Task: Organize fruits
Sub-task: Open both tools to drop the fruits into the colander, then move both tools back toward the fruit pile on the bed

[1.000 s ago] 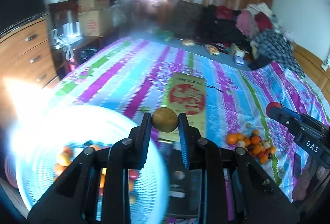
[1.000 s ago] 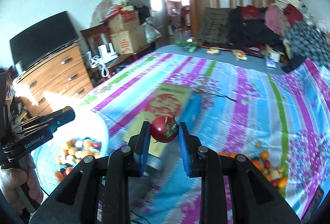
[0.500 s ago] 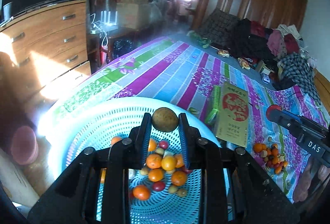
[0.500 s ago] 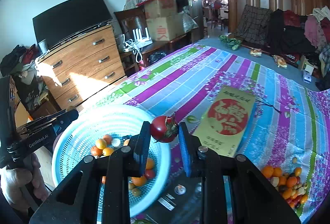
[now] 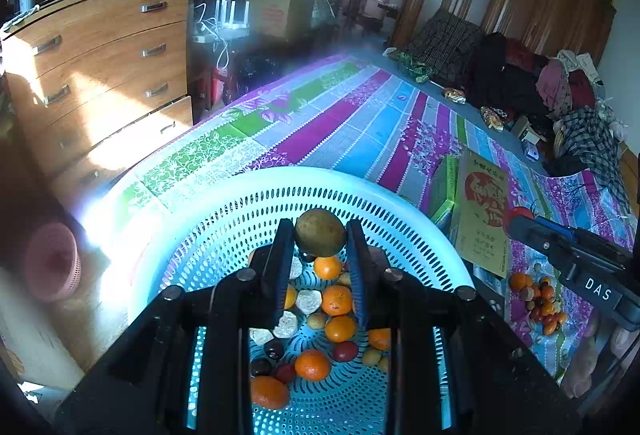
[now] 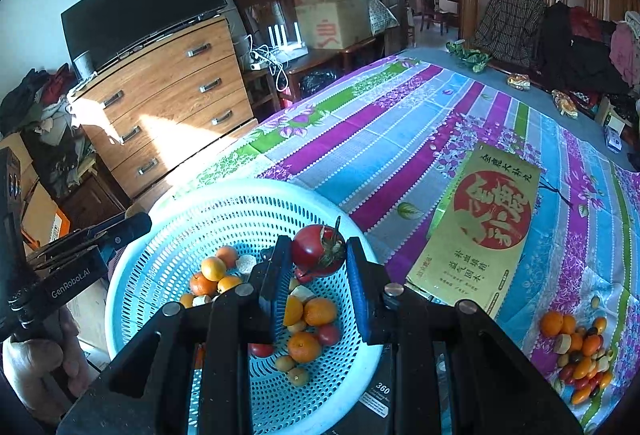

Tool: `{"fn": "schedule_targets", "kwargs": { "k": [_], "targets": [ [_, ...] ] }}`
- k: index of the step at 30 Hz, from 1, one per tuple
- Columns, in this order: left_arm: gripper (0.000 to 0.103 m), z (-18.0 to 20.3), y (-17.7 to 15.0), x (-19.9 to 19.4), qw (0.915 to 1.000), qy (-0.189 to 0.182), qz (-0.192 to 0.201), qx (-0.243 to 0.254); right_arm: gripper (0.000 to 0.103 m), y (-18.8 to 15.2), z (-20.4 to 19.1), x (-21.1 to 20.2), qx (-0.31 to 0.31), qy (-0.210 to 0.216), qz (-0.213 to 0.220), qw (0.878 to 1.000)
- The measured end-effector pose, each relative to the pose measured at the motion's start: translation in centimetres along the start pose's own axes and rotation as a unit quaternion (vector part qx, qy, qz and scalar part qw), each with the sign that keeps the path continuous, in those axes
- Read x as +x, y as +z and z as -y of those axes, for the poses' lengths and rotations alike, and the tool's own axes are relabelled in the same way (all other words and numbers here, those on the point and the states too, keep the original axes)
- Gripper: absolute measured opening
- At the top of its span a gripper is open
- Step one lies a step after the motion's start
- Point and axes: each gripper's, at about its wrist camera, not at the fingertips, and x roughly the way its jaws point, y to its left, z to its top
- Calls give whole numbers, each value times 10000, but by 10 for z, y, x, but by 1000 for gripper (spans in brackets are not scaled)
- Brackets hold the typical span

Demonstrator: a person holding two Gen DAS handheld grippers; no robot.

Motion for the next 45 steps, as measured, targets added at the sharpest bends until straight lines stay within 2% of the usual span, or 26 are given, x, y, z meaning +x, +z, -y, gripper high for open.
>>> {"fn": "schedule_targets", "kwargs": {
  "k": [6, 28, 29, 30, 31, 32, 33, 37, 45],
  "targets": [
    [27, -7, -5, 11, 9997, 85, -219, 51, 30, -3, -6, 12, 58, -40, -179, 9998],
    [27, -18, -5, 25, 9987, 148, -484, 48, 32, -8, -16, 34, 62, 12, -400, 9992],
    [31, -19, -5, 26, 9985, 165, -509, 60, 32, -9, -16, 35, 56, 2, -400, 9992],
    [44, -19, -5, 27, 9984, 188, -529, 72, 35, -9, -16, 35, 63, 0, -401, 9992],
    [53, -19, -5, 27, 9984, 218, -519, 77, 39, -9, -15, 36, 79, 0, -397, 9992],
    [66, -19, -5, 26, 9985, 248, -488, 84, 47, -9, -15, 36, 97, -20, -393, 9992],
    [70, -19, -5, 25, 9986, 278, -448, 94, 49, -9, -14, 35, 107, -33, -371, 9992],
    [71, -19, -4, 25, 9986, 294, -443, 68, 50, -8, -12, 35, 124, -26, -361, 9993],
    [74, -20, -4, 25, 9984, 327, -449, 35, 63, -12, -10, 26, 173, -49, -263, 9995]
  ]
}}
